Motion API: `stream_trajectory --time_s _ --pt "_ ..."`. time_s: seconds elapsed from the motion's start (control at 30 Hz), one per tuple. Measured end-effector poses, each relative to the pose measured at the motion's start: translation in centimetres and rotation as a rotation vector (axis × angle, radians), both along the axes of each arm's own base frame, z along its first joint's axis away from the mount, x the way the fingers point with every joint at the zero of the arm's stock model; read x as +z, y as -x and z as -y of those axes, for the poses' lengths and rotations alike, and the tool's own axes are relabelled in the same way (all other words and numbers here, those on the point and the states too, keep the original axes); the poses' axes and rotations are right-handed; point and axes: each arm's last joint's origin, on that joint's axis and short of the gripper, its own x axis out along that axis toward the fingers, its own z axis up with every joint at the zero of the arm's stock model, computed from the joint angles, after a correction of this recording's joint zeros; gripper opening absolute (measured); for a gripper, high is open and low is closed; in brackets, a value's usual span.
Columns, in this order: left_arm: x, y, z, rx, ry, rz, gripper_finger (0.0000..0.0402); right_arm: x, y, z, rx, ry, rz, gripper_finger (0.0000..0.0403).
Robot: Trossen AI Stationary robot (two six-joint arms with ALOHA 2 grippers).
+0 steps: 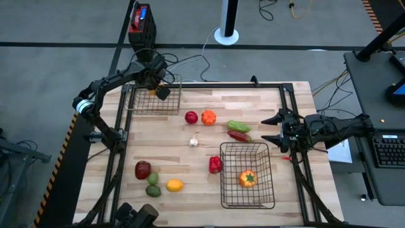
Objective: Sort produce into baskets
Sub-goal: Put the yellow potato into the gold wire basket
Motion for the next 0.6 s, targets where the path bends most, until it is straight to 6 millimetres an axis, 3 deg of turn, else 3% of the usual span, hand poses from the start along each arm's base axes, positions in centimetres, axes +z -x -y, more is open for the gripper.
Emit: stream_trajectory --time_s 0.23,0.6 --pt "-0.1 -0.1 0.0 0.003 -0.004 0.006 0.0232 0.0 0.0 0.0 0.000 0.000 0.001 0.0352" --pt "-2.0 0.3 0.5 0.000 0.038 -0.002 0.0232 0.0 0.0 0.0 0.000 0.000 0.000 0.0352"
